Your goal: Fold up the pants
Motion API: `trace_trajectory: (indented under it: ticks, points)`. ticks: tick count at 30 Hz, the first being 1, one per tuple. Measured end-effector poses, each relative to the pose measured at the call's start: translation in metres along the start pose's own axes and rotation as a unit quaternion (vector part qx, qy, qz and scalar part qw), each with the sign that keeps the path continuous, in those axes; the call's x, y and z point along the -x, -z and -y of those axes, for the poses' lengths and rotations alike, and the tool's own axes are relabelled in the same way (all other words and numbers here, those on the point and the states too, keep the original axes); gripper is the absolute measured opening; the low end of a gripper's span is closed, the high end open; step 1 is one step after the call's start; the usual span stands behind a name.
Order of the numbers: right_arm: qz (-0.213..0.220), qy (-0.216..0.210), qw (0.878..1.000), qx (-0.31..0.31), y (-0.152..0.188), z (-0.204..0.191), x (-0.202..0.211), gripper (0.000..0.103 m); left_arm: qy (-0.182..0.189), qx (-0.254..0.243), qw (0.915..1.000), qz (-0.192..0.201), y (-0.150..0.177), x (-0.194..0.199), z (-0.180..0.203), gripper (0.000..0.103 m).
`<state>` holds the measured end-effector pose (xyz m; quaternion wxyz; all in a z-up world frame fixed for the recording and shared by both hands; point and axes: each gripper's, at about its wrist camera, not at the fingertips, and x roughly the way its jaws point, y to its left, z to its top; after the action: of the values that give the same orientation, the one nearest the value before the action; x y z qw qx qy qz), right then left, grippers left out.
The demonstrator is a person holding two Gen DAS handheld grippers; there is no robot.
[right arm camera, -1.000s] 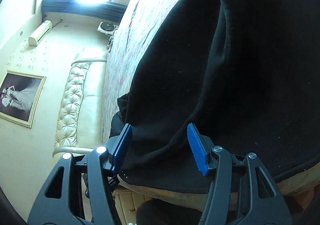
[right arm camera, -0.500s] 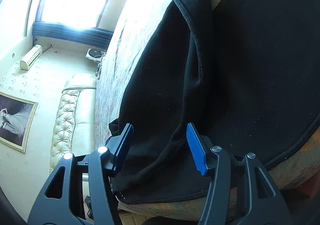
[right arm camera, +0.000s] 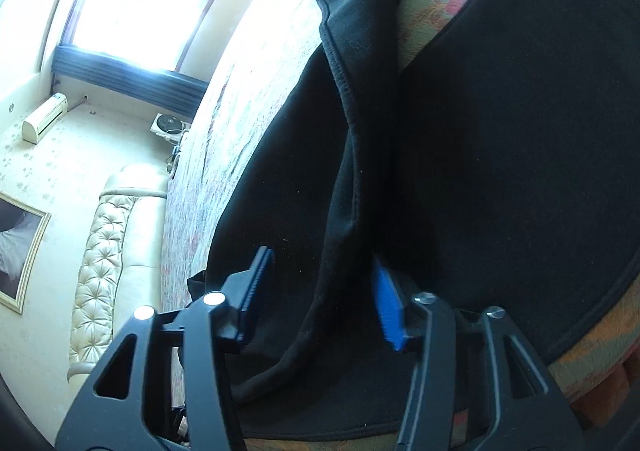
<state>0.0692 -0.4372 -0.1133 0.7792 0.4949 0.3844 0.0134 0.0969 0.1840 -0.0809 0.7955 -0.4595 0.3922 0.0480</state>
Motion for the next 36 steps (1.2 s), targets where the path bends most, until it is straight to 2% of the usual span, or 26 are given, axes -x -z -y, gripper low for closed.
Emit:
trace_trajectory:
  ticks: [1,5,11,18,20,23,25,26,27,28,30,32,34,35,36]
  points:
    - [-0.004,-0.004,1.000,0.002,-0.002,0.000,-0.001,0.008,0.003,0.004,1.0000,-0.001,-0.001,0.000,0.000,0.013]
    - [-0.004,-0.037,0.999,-0.014,-0.003,0.009,0.011,0.007,0.019,0.014,0.9997,0.002,-0.002,0.008,0.000,0.011]
    - [0.008,-0.072,0.997,-0.007,0.003,0.004,0.047,0.007,0.034,0.000,0.9994,0.010,0.006,0.034,0.006,0.011]
    - [-0.002,-0.059,0.998,-0.036,0.016,0.032,0.055,0.008,0.018,0.035,0.9992,-0.004,0.012,0.039,-0.028,0.011]
    - [-0.003,-0.045,0.998,-0.034,0.018,0.037,0.052,0.008,0.009,0.027,0.9995,-0.013,0.012,0.035,-0.034,0.012]
    - [-0.007,-0.034,0.998,-0.049,0.022,0.047,0.057,0.010,-0.004,0.014,0.9998,-0.015,0.014,0.034,-0.038,0.023]
    - [0.002,-0.021,0.999,-0.042,0.021,0.044,0.066,0.018,-0.013,-0.002,0.9999,-0.010,0.013,0.041,-0.040,0.026]
    - [0.014,-0.011,0.999,-0.036,0.018,0.041,0.072,0.026,-0.033,-0.019,0.9993,-0.001,0.014,0.047,-0.040,0.026]
    - [0.028,-0.003,0.999,-0.031,0.016,0.038,0.080,0.031,-0.070,-0.041,0.9966,0.015,0.013,0.056,-0.040,0.026]
    - [0.043,0.004,0.999,-0.023,0.013,0.035,0.087,0.032,-0.093,-0.056,0.9937,0.027,0.012,0.061,-0.043,0.026]
    - [0.058,-0.001,0.998,0.000,0.007,0.022,0.094,0.038,-0.112,-0.070,0.9897,0.056,0.007,0.075,-0.045,0.026]
    - [0.045,-0.027,0.998,0.035,0.001,-0.004,0.088,0.044,-0.093,-0.065,0.9907,0.075,0.002,0.086,-0.042,0.026]
    - [0.003,-0.049,0.994,0.096,-0.003,-0.043,0.066,0.054,-0.058,-0.075,0.9922,0.082,-0.001,0.087,-0.022,0.026]
    - [-0.023,-0.055,0.989,0.139,-0.002,-0.069,0.049,0.056,-0.038,-0.089,0.9920,0.080,-0.002,0.081,-0.004,0.028]
    - [-0.048,-0.061,0.981,0.179,-0.001,-0.094,0.029,0.056,-0.016,-0.109,0.9911,0.075,-0.001,0.072,0.018,0.034]
